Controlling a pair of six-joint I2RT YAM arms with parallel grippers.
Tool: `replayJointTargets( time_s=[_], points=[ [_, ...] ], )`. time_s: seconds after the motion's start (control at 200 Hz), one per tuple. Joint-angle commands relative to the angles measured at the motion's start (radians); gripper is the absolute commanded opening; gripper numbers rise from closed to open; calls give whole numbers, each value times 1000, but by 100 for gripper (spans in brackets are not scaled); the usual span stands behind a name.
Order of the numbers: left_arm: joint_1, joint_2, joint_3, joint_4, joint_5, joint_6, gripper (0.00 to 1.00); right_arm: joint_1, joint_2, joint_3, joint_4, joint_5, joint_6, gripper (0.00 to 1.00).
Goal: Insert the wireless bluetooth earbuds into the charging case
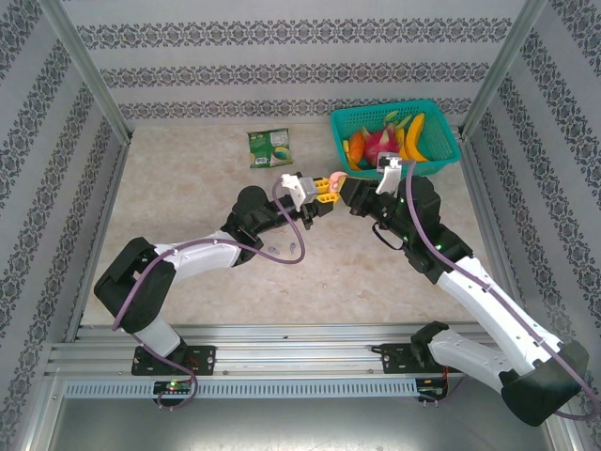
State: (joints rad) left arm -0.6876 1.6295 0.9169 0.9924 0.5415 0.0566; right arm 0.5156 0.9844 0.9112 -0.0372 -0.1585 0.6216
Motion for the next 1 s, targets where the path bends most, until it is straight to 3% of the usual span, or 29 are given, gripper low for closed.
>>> replayJointTargets(
  time_s=[0.0, 0.994],
  points=[
    [-13, 6, 28, 25, -2, 2, 0, 26, 2, -19, -36, -26, -48, 19],
    [-13, 50, 22, 41, -25, -31, 0, 47, 97, 34, -113, -24, -76, 26]
  ],
)
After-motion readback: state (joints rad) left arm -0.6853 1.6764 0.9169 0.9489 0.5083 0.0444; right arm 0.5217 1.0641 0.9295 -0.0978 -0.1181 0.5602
